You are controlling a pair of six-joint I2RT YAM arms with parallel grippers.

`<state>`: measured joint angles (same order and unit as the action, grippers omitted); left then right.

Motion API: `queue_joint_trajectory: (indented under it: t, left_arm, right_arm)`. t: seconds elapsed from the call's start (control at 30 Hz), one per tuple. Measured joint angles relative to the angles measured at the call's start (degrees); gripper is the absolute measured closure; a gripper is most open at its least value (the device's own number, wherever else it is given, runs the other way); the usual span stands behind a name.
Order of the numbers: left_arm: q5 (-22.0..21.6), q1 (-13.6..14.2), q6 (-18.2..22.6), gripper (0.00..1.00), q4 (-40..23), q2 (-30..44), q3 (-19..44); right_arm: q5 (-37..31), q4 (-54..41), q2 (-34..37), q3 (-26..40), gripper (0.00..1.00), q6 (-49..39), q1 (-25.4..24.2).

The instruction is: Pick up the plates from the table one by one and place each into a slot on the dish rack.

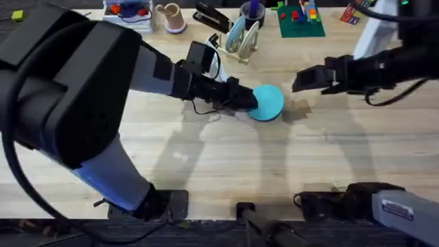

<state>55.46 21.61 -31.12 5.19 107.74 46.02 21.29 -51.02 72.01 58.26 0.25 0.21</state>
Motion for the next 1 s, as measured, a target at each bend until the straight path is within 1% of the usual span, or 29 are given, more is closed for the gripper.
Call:
queue_joint_trajectory:
  t: [0.17, 0.3, 0.67, 0.83, 1.0]
  left_arm:
    - [-0.02, 0.0, -0.01, 0.959, 0.0, 0.0, 0.0]
    - [-0.02, 0.0, -0.03, 0.959, 0.0, 0.0, 0.0]
    - [-0.1, 0.0, -0.21, 0.959, 0.02, 0.0, 0.02]
    - [-0.1, 0.0, -0.23, 0.959, 0.04, 0.0, 0.02]
    - [-0.1, 0.0, -0.25, 0.961, 0.04, 0.0, 0.02]
  right_arm:
    - [5.49, 1.14, 6.69, 0.0, 0.006, 0.0, -0.02]
    - [9.45, 4.29, 11.7, 0.0, 0.007, -0.04, -0.07]
    - [17.1, 9.27, 21.59, 0.04, 0.008, -0.72, -0.13]
    - [18.8, 9.46, 25.32, 0.07, 0.01, -1.14, 0.03]
    - [19.15, 10.62, 25.87, 0.09, 0.011, -1.59, 1.52]
